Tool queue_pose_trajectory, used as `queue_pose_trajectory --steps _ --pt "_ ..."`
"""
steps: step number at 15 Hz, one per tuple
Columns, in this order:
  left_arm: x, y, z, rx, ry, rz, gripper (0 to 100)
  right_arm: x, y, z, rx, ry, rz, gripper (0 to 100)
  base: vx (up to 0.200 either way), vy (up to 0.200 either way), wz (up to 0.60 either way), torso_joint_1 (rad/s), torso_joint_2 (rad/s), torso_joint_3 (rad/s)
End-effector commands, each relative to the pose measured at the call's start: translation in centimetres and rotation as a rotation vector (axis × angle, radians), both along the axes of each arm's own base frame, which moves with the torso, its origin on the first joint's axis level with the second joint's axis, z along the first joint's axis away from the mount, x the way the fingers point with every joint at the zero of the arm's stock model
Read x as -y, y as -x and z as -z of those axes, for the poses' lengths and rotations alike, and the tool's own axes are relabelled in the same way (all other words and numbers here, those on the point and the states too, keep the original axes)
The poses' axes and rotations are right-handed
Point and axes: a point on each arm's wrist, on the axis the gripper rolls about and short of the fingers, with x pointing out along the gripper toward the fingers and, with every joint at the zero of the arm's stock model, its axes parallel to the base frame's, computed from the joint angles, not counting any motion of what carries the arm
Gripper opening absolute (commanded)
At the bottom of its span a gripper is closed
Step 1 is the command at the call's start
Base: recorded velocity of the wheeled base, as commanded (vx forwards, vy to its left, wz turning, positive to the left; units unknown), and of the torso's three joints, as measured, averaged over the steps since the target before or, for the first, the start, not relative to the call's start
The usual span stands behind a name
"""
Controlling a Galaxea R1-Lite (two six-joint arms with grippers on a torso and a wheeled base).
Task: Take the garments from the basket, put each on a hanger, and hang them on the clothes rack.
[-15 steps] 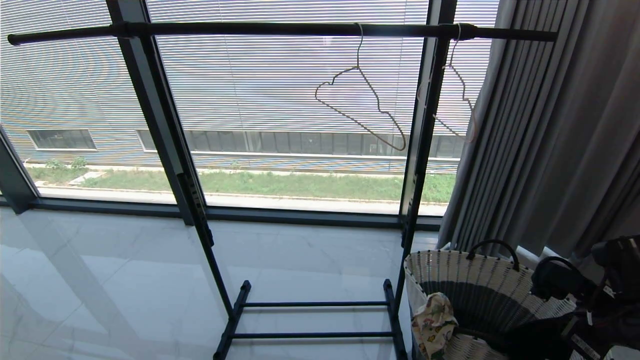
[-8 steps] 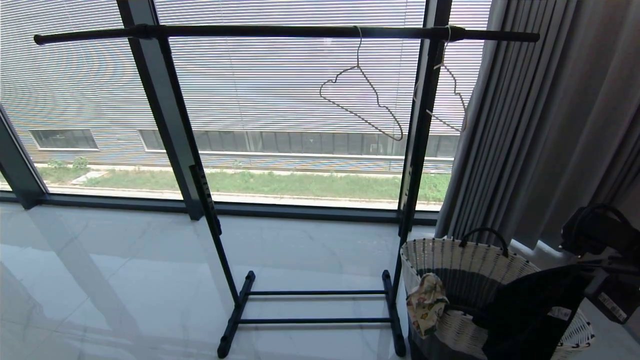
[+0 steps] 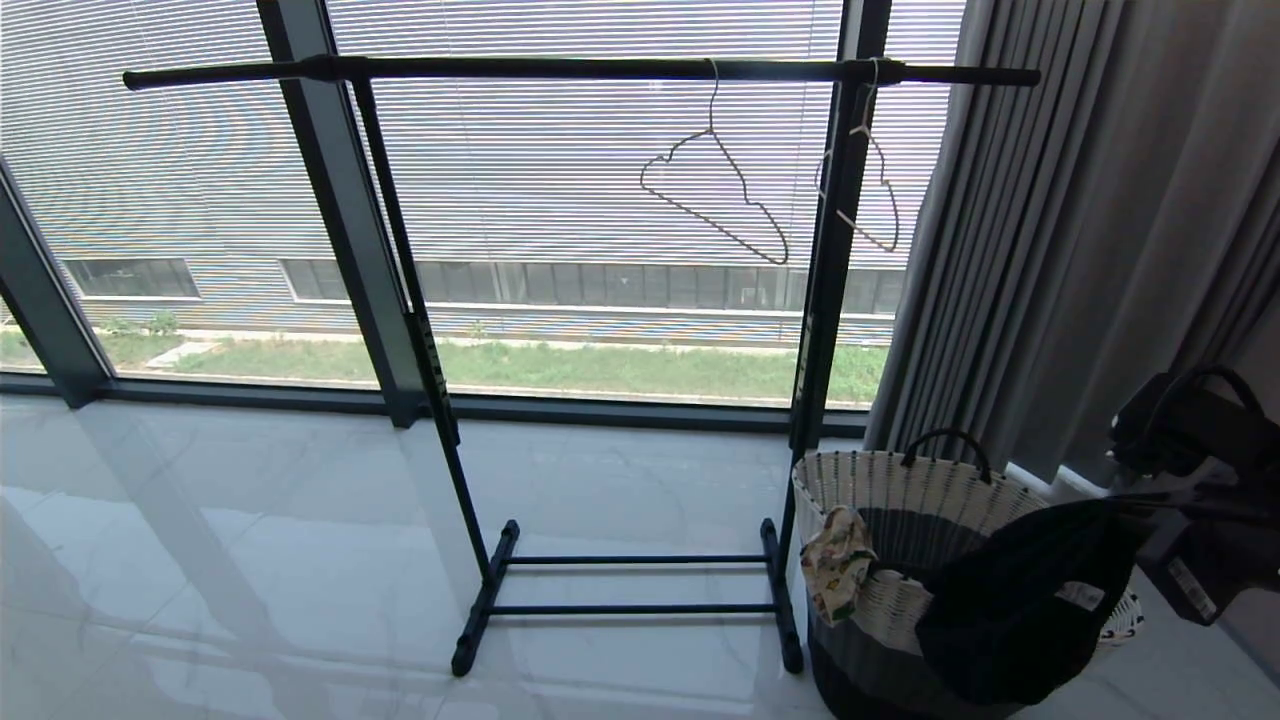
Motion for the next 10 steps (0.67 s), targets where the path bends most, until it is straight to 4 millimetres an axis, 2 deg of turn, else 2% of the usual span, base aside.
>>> queue_pose_trajectory --steps 1,3,7,8,9,10 --pt "0.0 0.0 0.0 0.001 -0.012 0.001 100 -2.0 -0.5 -0.6 -0.011 -0.077 -0.083 0 0.000 0.000 0.00 0.000 0.00 0.000" --pt "0.0 0.0 0.0 0.007 -0.079 0.011 100 -3.3 -0.3 -1.1 -0.028 -0.145 -0.175 0 0.000 0.000 0.00 0.000 0.00 0.000" --pt "0.0 0.0 -0.1 0.012 -0.079 0.012 100 -3.9 0.4 -1.4 -0.054 -0.209 -0.310 0 0.000 0.000 0.00 0.000 0.00 0.000" --pt "0.0 0.1 -1.1 0.053 -0.052 0.017 100 -3.9 0.5 -1.5 -0.053 -0.218 -0.322 0 0.000 0.000 0.00 0.000 0.00 0.000" --pt "-0.1 -0.3 -5.5 0.078 0.073 0.046 100 -4.0 0.7 -1.6 -0.055 -0.228 -0.345 0 0.000 0.000 0.00 0.000 0.00 0.000" --pt "0.0 -1.4 -8.5 0.048 0.138 0.031 100 -4.0 0.7 -1.6 -0.060 -0.236 -0.363 0 0.000 0.000 0.00 0.000 0.00 0.000"
